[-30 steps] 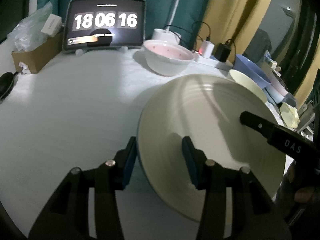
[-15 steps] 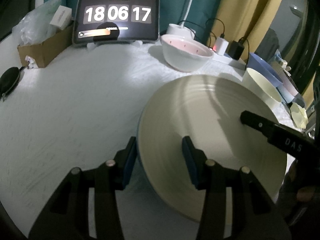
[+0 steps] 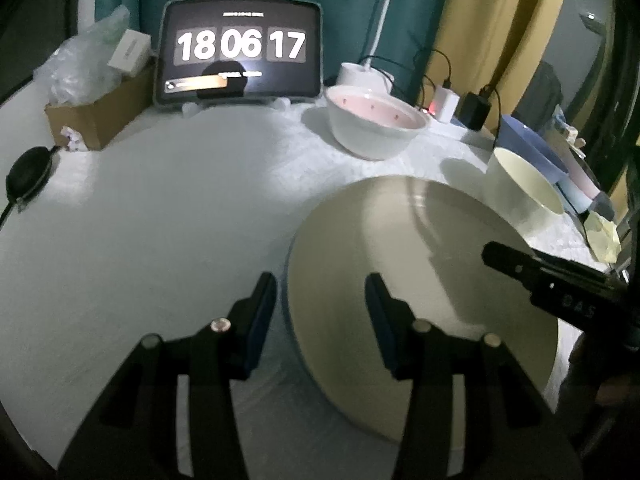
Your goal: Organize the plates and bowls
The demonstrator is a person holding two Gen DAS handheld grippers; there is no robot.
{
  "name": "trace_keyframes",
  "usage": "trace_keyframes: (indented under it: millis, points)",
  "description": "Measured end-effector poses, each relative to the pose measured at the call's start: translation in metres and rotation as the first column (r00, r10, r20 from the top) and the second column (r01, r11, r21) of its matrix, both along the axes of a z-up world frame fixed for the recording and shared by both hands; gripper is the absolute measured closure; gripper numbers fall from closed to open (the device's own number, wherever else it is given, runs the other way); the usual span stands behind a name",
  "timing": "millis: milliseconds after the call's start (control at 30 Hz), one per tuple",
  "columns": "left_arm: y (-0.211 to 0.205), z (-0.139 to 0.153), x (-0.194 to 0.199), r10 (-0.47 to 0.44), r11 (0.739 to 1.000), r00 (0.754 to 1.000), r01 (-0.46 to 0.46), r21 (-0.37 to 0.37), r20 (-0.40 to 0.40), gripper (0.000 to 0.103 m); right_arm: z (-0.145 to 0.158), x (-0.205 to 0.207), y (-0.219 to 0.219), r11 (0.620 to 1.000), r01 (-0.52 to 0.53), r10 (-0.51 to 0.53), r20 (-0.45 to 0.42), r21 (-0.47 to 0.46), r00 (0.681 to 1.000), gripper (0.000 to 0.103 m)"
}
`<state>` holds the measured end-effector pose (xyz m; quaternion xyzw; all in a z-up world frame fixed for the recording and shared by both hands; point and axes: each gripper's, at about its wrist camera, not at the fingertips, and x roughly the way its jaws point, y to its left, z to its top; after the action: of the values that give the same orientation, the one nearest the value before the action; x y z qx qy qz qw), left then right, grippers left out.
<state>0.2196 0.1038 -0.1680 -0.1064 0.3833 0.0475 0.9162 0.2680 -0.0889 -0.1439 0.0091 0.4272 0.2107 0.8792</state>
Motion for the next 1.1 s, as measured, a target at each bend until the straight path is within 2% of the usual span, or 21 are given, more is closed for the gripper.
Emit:
trace_keyframes:
  millis: [400,1100]
  points:
    - [-0.010,0.018,-0.011,0.015,1.000,0.999,-0.015,0.015,0.046,0.055,0.017,-0.013,-0.023,0.999,0.019,-0.020,0.041,0.030,0.999,0.055]
    - [-0.084,0.048,-0.011,-0.105,0.994,0.990,0.100,0.046,0.098,0.055,0.039,-0.030,-0.099,0.990,0.117,-0.125,0.103,0.082,0.987,0.055]
